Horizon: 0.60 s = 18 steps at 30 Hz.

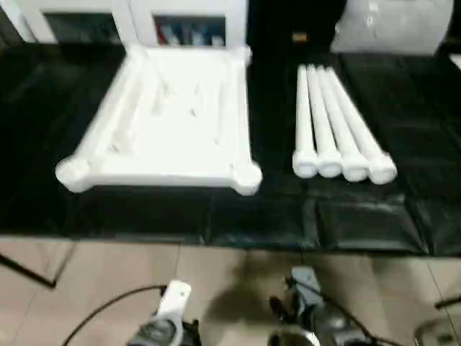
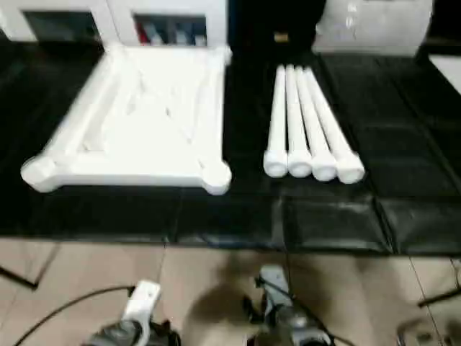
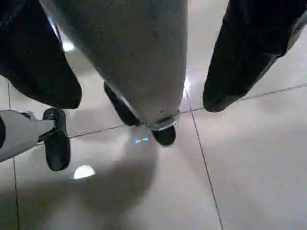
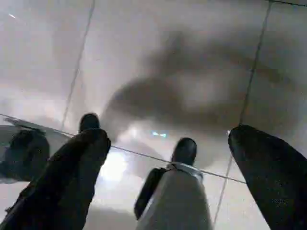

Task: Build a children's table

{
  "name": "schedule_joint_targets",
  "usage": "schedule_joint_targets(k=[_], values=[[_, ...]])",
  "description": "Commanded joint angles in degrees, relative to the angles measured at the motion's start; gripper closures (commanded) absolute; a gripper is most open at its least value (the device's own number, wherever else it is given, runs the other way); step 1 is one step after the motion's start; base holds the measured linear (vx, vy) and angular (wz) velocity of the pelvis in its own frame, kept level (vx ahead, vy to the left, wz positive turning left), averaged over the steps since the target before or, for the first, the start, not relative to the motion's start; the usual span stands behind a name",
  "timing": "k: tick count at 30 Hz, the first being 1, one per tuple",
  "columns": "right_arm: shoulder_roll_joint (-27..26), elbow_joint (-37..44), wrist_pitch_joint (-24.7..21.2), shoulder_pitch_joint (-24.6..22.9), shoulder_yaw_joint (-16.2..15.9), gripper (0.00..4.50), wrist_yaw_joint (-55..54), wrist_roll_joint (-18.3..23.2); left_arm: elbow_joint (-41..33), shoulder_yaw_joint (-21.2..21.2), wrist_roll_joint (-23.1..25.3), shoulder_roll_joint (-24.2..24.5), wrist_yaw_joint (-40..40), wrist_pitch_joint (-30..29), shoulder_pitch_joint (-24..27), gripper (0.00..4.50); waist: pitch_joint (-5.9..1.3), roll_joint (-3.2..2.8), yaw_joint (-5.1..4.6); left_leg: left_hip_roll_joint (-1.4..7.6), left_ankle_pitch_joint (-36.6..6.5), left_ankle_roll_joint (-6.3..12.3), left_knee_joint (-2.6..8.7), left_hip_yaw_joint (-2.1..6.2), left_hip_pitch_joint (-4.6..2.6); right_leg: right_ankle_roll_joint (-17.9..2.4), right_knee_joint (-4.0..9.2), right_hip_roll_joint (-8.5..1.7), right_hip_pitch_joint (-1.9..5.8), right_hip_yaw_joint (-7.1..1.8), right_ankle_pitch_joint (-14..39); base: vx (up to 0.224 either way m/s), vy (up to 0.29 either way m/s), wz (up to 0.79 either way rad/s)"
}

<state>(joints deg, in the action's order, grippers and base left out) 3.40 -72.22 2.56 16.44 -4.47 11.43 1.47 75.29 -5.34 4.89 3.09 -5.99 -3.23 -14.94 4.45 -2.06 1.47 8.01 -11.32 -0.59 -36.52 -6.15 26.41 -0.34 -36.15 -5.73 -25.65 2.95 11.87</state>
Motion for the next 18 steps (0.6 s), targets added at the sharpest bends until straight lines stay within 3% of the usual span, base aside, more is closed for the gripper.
schedule_joint_targets(k=[1,2,3,4,5,6,7,8,9,10,11,12,13,14,15,16,17,18], values=[[-0.4,-0.3,-0.7,0.2,0.8,0.02,-0.6,-0.4,1.8,0.2,0.7,-0.1,-0.8,-0.1,1.8,0.00,-4.63,0.35,0.18,-0.07,34.4,24.34,2.48,-0.03,-0.75,-20.5,2.98,-0.94,1.36,1.25,-35.9,-0.077,-0.002,0.03],[-0.5,-0.2,-0.3,-0.2,0.8,0.02,-0.6,-0.4,1.7,0.4,0.6,-0.2,-1.0,0.3,1.8,0.00,-4.25,-0.12,0.52,0.31,25.1,23.66,2.91,-0.64,-0.55,-21.3,4.02,-1.46,1.07,1.35,-27.3,-0.176,-0.010,0.11],[-0.6,-0.1,0.2,-0.6,0.8,0.02,-0.6,-0.5,1.7,0.6,0.5,-0.3,-1.2,0.7,1.8,0.00,-3.31,0.06,0.54,1.85,0.1,19.41,3.90,-1.49,-1.13,-21.2,6.72,-3.03,0.78,1.07,-1.3,-0.176,-0.010,0.11],[-1.1,0.2,2.7,-3.9,0.3,0.02,-1.2,-1.1,1.6,1.0,0.2,-0.5,-1.6,1.1,1.8,0.00,-1.52,0.16,0.53,2.69,-25.1,8.43,3.26,-1.45,-4.00,-14.6,9.81,-5.47,0.06,1.09,30.3,-0.200,0.012,0.08],[-1.1,0.2,2.7,-3.9,0.3,0.02,-1.2,-1.1,1.6,1.0,0.2,-0.5,-1.6,1.1,1.8,0.00,0.00,-0.07,0.05,2.92,-35.2,2.72,1.96,-1.02,-6.72,-7.6,12.31,-6.18,-1.85,2.50,45.6,-0.222,0.045,-0.02],[-1.7,1.0,6.2,-8.4,-0.2,0.02,-1.5,-1.7,1.4,1.1,0.1,-0.6,-2.1,2.5,1.8,0.00,2.29,-0.63,-1.47,2.59,-44.0,-3.49,1.45,-0.23,-9.76,2.4,16.67,-3.25,-3.64,8.99,55.8,-0.222,0.045,-0.02],[-1.8,1.4,7.0,-9.6,-0.5,0.02,-1.5,-1.9,1.2,1.3,-0.1,-0.6,-2.2,3.1,1.8,0.00,3.10,-4.38,1.08,5.55,-60.0,-6.98,16.77,-0.86,4.46,-0.5,-6.77,0.68,11.05,8.82,32.6,0.003,0.053,-0.20],[-1.6,1.9,7.3,-10.1,-1.0,0.02,-1.2,-2.3,0.6,1.7,-0.5,1.3,-3.9,4.5,2.7,0.00,3.02,-2.37,3.89,4.24,-63.6,-9.79,16.69,-4.47,8.16,-2.0,-8.90,2.27,13.96,8.12,23.8,0.159,0.042,-0.14],[-1.4,2.6,8.2,-10.7,-1.3,0.02,-0.5,-2.5,-0.5,1.8,-0.6,4.0,-6.1,6.6,4.0,0.00,1.09,-3.53,6.85,2.28,-56.7,-10.49,16.34,-8.16,6.06,-1.0,-7.78,3.58,14.45,6.27,25.8,0.159,0.042,-0.14],[-1.4,3.0,8.8,-11.0,-1.5,0.02,0.0,-2.7,-1.2,1.9,-0.7,5.6,-7.6,7.9,4.9,0.00,-3.45,2.18,4.04,5.17,-23.5,-8.56,5.40,-7.81,-4.45,3.2,-1.47,-4.56,7.77,-1.36,52.3,0.074,-0.131,0.24],[-1.2,3.4,9.0,-11.4,-1.4,0.02,0.4,-2.6,-3.2,2.3,-1.3,7.4,-9.6,8.8,6.0,0.00,-0.49,4.91,2.96,2.71,-8.4,-5.18,-3.03,-2.17,-8.75,0.8,9.98,-7.87,-0.17,-2.08,64.5,0.077,-0.242,0.44],[-1.0,4.0,9.6,-11.8,-1.4,0.02,0.6,-2.6,-4.9,2.4,-1.6,8.0,-10.0,9.5,6.7,0.00,0.66,1.12,6.57,0.82,3.6,1.16,-3.44,0.37,-2.51,-2.7,11.55,-7.67,6.93,-8.47,61.5,0.077,-0.242,0.44],[-0.7,5.3,10.7,-12.7,-1.1,0.02,1.0,-2.3,-9.2,3.1,-2.6,8.7,-11.1,10.5,8.0,0.00,3.15,1.37,5.67,0.41,5.7,-0.04,-3.37,2.45,0.63,-4.3,10.48,-8.46,9.58,-4.82,49.2,0.045,-0.067,0.05],[-0.3,6.6,11.5,-13.5,-0.9,0.02,0.9,-2.1,-12.7,3.7,-3.4,8.6,-11.6,10.1,8.9,0.00,2.63,0.28,6.08,2.21,3.0,-1.42,-0.65,2.31,-1.73,-5.2,9.67,-7.63,8.64,-3.95,43.6,0.012,0.082,-0.10],[-0.2,7.4,12.1,-14.0,-0.7,0.02,0.7,-2.0,-14.8,4.0,-3.9,8.5,-11.8,9.7,9.4,0.00,-0.43,-1.11,5.92,4.41,2.4,-0.84,4.28,1.93,-5.08,-8.0,5.56,-2.57,9.20,-1.73,20.0,0.012,0.082,-0.10],[0.2,9.3,13.0,-15.0,-1.0,0.02,1.3,-2.2,-19.4,4.2,-4.6,8.2,-12.3,9.1,10.6,0.00,-2.30,-2.15,3.91,8.98,13.9,8.20,4.69,5.47,-8.95,-9.7,-0.49,0.25,6.55,-1.04,-4.5,-0.013,0.054,0.23],[0.4,11.4,13.8,-16.2,-1.0,0.02,2.3,-2.0,-22.4,4.3,-4.9,8.0,-12.7,8.9,11.5,0.00,-3.21,-3.19,3.38,10.19,25.5,14.99,3.66,7.25,-10.43,-9.4,-2.31,-0.16,5.67,-1.09,-8.8,0.000,0.000,0.00],[0.8,13.8,14.8,-17.5,-1.2,0.02,2.7,-2.2,-27.5,4.0,-5.0,7.7,-12.3,8.7,13.0,0.00,-2.44,-3.79,2.90,11.72,42.3,25.50,3.24,8.97,-10.95,-6.4,-2.86,-1.52,3.88,-2.67,-4.9,0.000,0.000,0.00]])
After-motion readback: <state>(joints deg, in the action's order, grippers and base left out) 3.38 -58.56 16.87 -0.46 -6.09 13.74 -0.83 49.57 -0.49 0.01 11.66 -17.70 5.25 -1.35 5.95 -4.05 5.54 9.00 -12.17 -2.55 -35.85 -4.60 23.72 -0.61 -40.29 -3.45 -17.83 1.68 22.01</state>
